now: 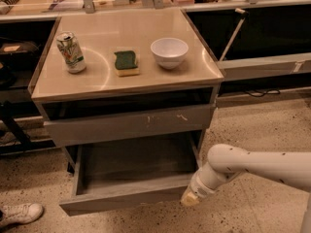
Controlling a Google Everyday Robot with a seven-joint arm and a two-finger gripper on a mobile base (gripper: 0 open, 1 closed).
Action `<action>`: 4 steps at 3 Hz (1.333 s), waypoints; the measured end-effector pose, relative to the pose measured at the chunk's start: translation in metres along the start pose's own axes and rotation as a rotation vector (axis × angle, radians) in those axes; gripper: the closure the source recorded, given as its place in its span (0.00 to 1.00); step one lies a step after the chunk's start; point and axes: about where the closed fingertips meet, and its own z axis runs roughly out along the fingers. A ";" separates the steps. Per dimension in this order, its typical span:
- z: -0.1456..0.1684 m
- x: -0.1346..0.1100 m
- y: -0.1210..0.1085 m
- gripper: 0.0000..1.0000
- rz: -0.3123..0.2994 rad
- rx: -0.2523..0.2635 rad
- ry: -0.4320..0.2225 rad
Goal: Close middle drawer
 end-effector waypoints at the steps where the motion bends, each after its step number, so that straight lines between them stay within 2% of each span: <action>1: 0.001 -0.011 -0.010 1.00 -0.016 0.016 0.008; 2: 0.001 -0.011 -0.010 0.81 -0.017 0.016 0.008; 4: 0.001 -0.011 -0.010 0.35 -0.017 0.016 0.008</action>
Offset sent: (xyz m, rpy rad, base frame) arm 0.0124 0.0049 0.0002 -0.0116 -0.0152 0.0104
